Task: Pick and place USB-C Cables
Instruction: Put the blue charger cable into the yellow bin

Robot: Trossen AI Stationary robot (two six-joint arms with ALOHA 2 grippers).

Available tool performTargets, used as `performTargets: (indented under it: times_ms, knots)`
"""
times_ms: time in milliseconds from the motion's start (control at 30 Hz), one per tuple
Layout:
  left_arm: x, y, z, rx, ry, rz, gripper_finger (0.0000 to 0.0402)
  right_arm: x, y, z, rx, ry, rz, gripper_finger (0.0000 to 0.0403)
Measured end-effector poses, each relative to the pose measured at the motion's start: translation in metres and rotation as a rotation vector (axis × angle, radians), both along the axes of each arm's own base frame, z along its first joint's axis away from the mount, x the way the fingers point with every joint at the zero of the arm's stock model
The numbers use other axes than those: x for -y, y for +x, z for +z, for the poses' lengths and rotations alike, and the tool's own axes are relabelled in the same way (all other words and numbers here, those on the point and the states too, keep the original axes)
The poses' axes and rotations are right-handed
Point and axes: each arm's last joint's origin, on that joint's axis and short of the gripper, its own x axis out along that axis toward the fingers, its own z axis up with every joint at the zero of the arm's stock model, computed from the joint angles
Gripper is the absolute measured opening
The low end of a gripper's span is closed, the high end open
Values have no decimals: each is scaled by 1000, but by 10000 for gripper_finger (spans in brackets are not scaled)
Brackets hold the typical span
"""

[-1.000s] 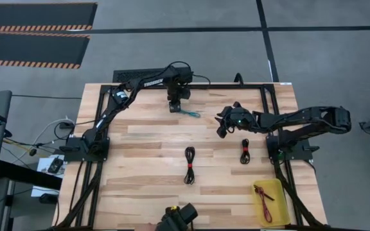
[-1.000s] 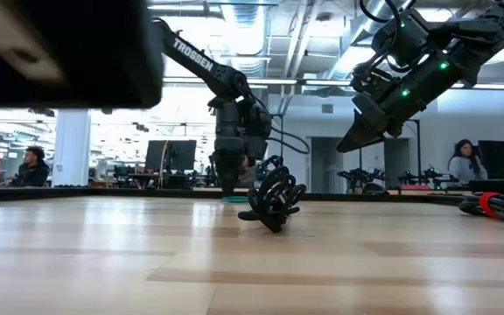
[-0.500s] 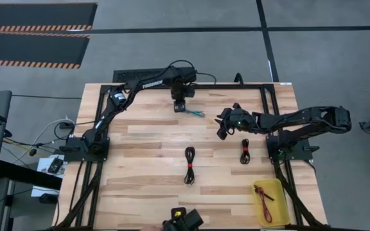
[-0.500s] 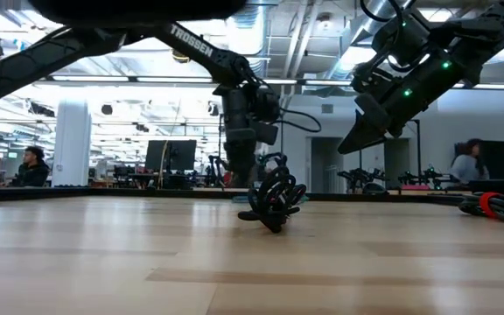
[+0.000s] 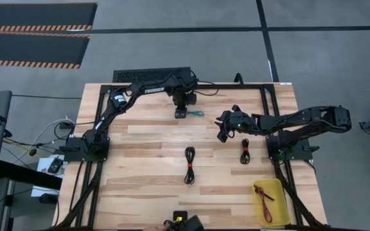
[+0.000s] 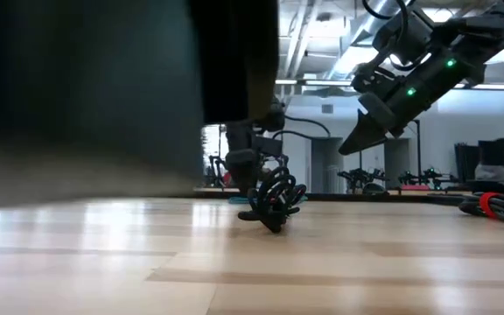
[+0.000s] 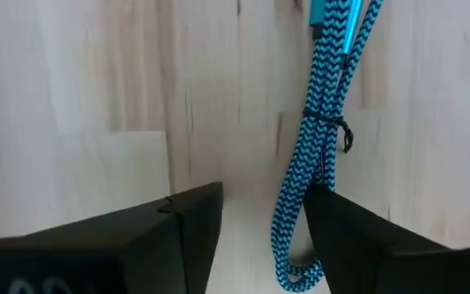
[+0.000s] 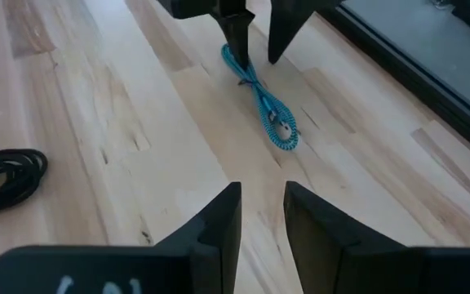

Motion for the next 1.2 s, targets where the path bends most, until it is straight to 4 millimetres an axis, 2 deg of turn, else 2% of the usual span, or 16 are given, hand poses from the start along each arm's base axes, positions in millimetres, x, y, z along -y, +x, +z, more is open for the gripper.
performTargets:
  times_ms: [133,333,533,633,767,833,1000,1100,1200]
  knots:
    - [0,-1,0,-15,14,8,139,0,0,0,0,-8,2,118]
    - [-2,-2,-1,-38,36,42,73,0,0,0,4,-5,-1,118]
    - [3,0,-1,-65,71,83,64,0,0,2,23,17,-18,118]
    - [6,0,0,-82,87,133,59,0,1,9,30,52,-43,118]
    - [12,-7,7,-140,77,174,28,-3,-3,17,-26,122,-84,118]
    - [17,-7,17,-124,79,186,9,-8,-6,22,-38,156,-93,118]
    - [45,-2,61,-23,89,176,3,-28,-12,32,-12,212,-64,118]
    - [67,1,83,33,96,161,2,-45,-18,34,-10,214,-33,118]
    - [97,6,106,106,103,135,1,-62,-27,34,-19,183,-65,118]
